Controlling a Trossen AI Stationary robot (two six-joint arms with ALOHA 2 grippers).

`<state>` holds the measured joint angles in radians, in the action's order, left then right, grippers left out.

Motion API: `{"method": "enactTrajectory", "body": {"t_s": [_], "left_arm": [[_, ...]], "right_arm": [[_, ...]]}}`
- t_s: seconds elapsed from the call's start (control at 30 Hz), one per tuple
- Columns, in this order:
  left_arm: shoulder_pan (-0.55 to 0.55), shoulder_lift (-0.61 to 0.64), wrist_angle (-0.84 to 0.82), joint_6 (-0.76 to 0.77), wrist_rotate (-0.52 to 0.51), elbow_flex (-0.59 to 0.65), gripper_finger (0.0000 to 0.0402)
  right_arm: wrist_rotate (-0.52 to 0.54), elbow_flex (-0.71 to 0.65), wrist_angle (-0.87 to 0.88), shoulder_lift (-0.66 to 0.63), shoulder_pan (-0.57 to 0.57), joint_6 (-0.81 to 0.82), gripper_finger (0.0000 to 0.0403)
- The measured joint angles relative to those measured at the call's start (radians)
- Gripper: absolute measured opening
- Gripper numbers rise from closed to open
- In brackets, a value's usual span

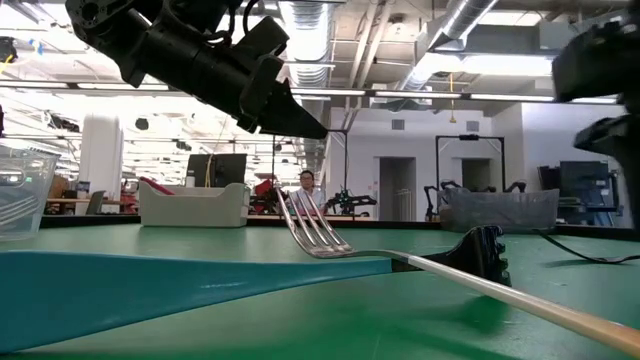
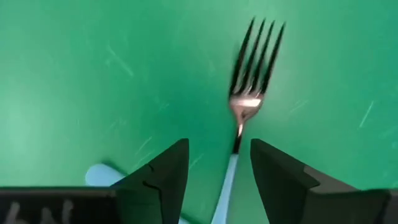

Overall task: Sort silverware by color (type)
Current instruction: Put the blue fork into the black bin

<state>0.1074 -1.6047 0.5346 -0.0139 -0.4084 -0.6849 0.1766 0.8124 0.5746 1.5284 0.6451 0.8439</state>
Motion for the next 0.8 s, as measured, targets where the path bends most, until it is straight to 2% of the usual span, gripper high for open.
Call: {"method": "enactTrajectory", "body": {"t_s": [0.13, 0.33, 0.47, 0.67, 0.8], "left_arm": [[0.000, 0.000, 0.001, 0.000, -0.007, 0.000, 0.0067], [0.000, 0.000, 0.003, 0.000, -0.025, 0.000, 0.0067], [0.000, 0.000, 0.002, 0.000, -0.026, 0.000, 0.0067], [0.000, 0.000, 0.002, 0.000, -0.025, 0.000, 0.0067], [0.000, 0.000, 0.002, 0.000, -0.025, 0.000, 0.0067]], "right_arm": [[0.001, 0.001, -0.005, 0.034, 0.024, 0.042, 0.0195], [0.016, 0.006, -0.011, 0.113, 0.017, 0.075, 0.0162], [0.013, 0.007, -0.010, 0.136, 0.009, 0.059, 0.0120], [0.008, 0.002, 0.011, 0.100, -0.011, 0.010, 0.0022], [0.063, -0.005, 0.059, 0.053, -0.014, -0.004, 0.0019]]}}
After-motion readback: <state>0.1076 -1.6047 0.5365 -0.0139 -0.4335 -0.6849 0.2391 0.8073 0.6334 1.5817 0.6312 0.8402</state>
